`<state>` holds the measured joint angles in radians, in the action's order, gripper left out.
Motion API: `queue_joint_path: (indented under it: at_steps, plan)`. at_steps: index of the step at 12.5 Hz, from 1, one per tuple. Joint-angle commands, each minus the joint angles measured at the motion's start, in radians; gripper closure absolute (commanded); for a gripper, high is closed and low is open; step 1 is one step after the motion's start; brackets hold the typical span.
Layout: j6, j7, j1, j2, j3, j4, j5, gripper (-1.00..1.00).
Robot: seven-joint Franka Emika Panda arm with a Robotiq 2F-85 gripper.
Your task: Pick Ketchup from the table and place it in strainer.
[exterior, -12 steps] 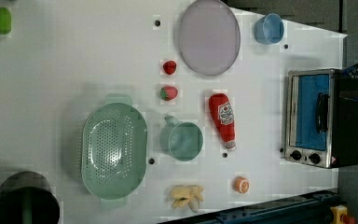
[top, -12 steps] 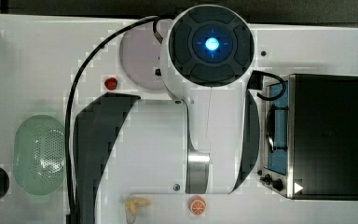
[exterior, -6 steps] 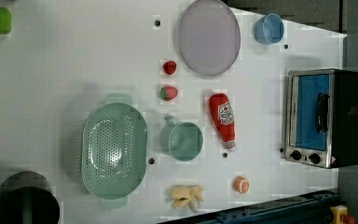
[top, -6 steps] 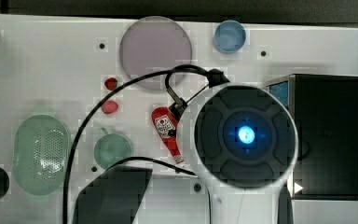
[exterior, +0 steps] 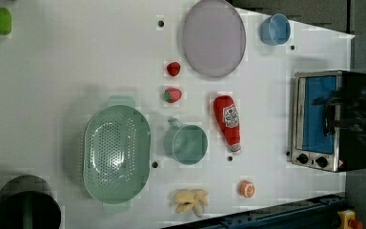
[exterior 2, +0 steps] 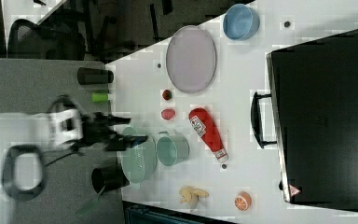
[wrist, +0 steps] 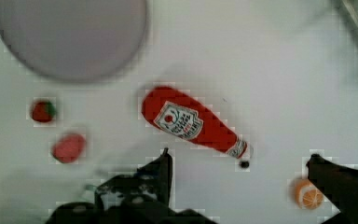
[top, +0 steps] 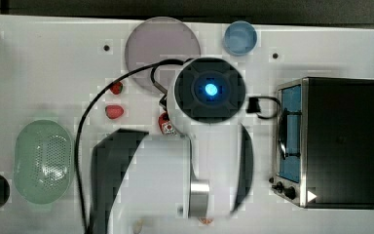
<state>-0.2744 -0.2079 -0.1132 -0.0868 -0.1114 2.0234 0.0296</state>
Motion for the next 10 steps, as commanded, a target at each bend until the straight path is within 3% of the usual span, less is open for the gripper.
queue_joint_path:
  at_steps: [1,6,10]
  plan:
    - [-0.147,-0.318,-0.005,0.065,-0.029,0.128,0.0,-1.0]
    - [-0.477,-0.71,-0.001,0.146,-0.037,0.291,0.0,-1.0]
    - [-0.655,-0.727,0.0,0.233,-0.038,0.367,0.0,-1.0]
